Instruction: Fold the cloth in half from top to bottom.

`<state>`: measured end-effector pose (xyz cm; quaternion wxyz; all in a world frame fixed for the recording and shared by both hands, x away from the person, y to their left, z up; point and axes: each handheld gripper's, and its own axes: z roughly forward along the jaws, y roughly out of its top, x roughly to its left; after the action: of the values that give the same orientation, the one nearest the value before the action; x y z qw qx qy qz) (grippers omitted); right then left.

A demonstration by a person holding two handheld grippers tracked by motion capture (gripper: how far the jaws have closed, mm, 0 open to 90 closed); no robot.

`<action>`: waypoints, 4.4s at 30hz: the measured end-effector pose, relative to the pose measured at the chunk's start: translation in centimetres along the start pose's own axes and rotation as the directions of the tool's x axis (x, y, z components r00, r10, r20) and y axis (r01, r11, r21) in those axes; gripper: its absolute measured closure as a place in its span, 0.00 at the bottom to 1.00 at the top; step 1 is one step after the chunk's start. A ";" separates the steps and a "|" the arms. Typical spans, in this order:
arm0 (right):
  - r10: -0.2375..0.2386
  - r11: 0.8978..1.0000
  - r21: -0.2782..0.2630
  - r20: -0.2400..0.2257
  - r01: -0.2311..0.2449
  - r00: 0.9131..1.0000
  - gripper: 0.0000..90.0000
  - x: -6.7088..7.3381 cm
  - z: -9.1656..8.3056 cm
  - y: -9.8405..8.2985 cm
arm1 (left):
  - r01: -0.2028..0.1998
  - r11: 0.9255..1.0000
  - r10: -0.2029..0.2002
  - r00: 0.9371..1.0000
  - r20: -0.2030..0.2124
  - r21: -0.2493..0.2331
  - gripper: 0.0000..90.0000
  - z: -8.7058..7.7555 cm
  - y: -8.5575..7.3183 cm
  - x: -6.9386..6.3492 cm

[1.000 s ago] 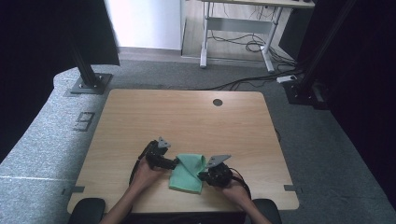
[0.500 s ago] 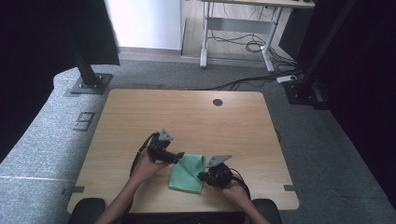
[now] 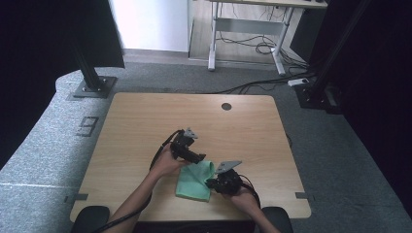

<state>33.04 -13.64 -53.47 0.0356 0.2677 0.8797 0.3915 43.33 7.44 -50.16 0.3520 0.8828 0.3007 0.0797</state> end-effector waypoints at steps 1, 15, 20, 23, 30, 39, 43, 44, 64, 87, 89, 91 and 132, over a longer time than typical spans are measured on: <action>0.001 1.000 -0.001 -0.002 -0.001 1.000 0.90 0.0 0.0 0.0 | 0.004 1.000 -0.004 1.000 0.010 -0.002 0.11 -0.1 -0.2 0.0; 0.015 1.000 -0.016 0.021 -0.015 1.000 0.67 0.1 -2.1 -0.3 | -0.002 1.000 0.002 0.999 0.039 0.008 0.11 -2.2 -2.9 -0.4; 0.027 0.998 -0.050 0.035 -0.026 0.999 0.53 -0.4 -3.8 -0.5 | -0.007 1.000 0.006 0.999 0.038 0.019 0.11 -3.0 -4.0 -0.6; 0.039 0.997 -0.064 0.070 -0.034 0.997 0.49 -0.9 -4.5 -0.3 | -0.012 0.999 0.012 1.000 0.024 0.032 0.11 -3.2 -4.7 -0.8; 0.087 0.995 -0.058 0.104 -0.082 0.991 0.38 -1.6 -3.4 0.3 | -0.039 0.996 0.041 0.999 -0.016 0.077 0.11 -3.5 -6.2 -1.2; 0.071 0.997 -0.014 0.130 -0.070 0.989 0.29 -0.2 0.1 0.9 | -0.055 0.996 0.056 0.998 -0.020 0.067 0.11 -4.7 -8.0 -2.6; 0.050 0.999 0.007 0.139 -0.051 0.989 0.29 0.1 0.3 0.8 | -0.058 0.993 0.063 0.997 -0.045 0.102 0.11 -4.2 -8.9 -2.8; 0.044 0.999 0.011 0.141 -0.046 0.989 0.29 0.2 0.3 0.6 | -0.051 0.993 0.057 0.997 -0.052 0.106 0.11 -4.1 -9.2 -2.8; 0.030 0.999 0.021 0.232 -0.036 0.972 0.27 -1.9 1.0 0.4 | 0.023 0.998 -0.015 0.990 -0.139 0.056 0.11 -3.4 -9.3 -1.7; -0.021 0.999 0.028 0.131 0.017 0.991 0.91 -1.3 0.6 1.3 | -0.046 0.999 0.046 0.999 0.012 0.030 0.83 -4.4 -9.1 -3.7; -0.038 0.999 0.019 0.144 0.035 0.989 0.96 -1.0 0.4 1.4 | -0.055 0.998 0.055 0.998 0.015 0.021 0.93 -4.5 -8.9 -3.8; -0.048 0.999 0.011 0.150 0.047 0.987 0.97 -0.7 0.1 1.7 | -0.052 0.999 0.052 0.999 0.010 -0.009 0.96 -5.1 -8.5 -3.8; 0.018 0.999 -0.046 0.226 -0.008 0.974 0.48 -0.4 -0.4 1.6 | 0.024 0.999 -0.022 0.997 -0.079 0.030 0.34 -3.8 -9.3 -4.2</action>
<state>33.96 -13.24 -52.12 0.1392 0.3153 0.8591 0.3784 34.17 12.41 -53.26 0.3273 0.8807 0.3257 0.1056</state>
